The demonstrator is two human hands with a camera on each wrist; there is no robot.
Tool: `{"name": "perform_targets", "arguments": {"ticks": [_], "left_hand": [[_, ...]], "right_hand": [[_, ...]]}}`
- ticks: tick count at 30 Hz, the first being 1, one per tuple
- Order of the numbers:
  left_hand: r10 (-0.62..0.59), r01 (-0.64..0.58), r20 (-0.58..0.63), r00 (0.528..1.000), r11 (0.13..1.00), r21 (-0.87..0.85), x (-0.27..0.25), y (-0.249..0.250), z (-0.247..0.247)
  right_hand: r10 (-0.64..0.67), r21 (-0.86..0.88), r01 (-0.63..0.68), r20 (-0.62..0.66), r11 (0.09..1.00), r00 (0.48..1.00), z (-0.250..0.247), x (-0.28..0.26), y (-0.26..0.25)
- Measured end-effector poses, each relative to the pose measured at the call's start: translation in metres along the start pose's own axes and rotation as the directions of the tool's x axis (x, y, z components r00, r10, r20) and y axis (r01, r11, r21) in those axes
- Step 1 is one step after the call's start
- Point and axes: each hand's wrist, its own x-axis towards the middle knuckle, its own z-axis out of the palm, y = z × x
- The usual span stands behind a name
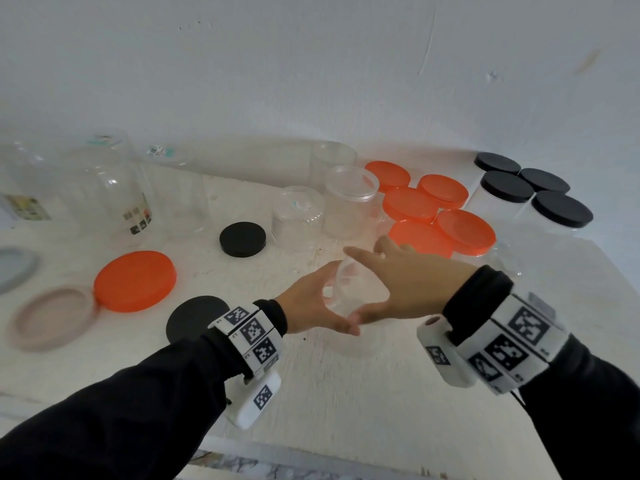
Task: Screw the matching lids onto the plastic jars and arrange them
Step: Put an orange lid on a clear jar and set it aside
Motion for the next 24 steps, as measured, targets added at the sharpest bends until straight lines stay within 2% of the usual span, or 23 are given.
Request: {"name": "perform_targets", "arguments": {"ticks": [2, 4, 6, 9, 11, 15, 17, 19, 24], "left_hand": [[-0.006, 0.006, -0.007, 1.000, 1.000, 0.001, 0.000, 0.000, 0.001], [-0.003, 0.003, -0.011, 1.000, 1.000, -0.003, 0.000, -0.001, 0.001], [0.009, -0.009, -0.006, 1.000, 1.000, -0.004, 0.000, 0.000, 0.001], [0.007, -0.007, 0.003, 1.000, 1.000, 0.002, -0.002, 0.002, 0.000], [0.007, -0.007, 0.002, 1.000, 1.000, 0.003, -0.001, 0.001, 0.000], [0.004, -0.004, 0.004, 1.000, 1.000, 0.001, -0.001, 0.001, -0.001], [0.007, -0.007, 0.004, 1.000, 1.000, -0.005, -0.001, 0.001, -0.001], [0.005, -0.005, 0.009, 1.000, 1.000, -0.023, 0.000, -0.001, -0.001], [0.016, -0.016, 0.006, 1.000, 0.997, -0.070, 0.001, -0.001, -0.001]], "right_hand": [[-0.089, 0.078, 0.084, 0.069, 0.993, 0.994, -0.003, -0.004, 0.004], [-0.123, 0.095, 0.117, 0.056, 0.989, 0.991, -0.003, -0.003, 0.006], [-0.077, 0.077, 0.079, -0.027, 0.994, 0.997, 0.001, 0.000, 0.004], [0.008, -0.054, -0.015, -0.113, 0.998, 0.994, 0.005, 0.003, -0.001], [0.009, -0.079, -0.016, -0.079, 0.997, 0.997, 0.005, 0.002, 0.001], [-0.098, 0.056, 0.097, 0.013, 0.994, 0.995, 0.001, 0.000, 0.010], [-0.140, 0.107, 0.144, -0.043, 0.984, 0.989, 0.002, 0.002, 0.013], [-0.149, 0.087, 0.161, -0.128, 0.983, 0.980, 0.007, 0.003, 0.014], [-0.109, 0.011, 0.116, -0.273, 0.993, 0.956, 0.028, 0.002, 0.011]]}}
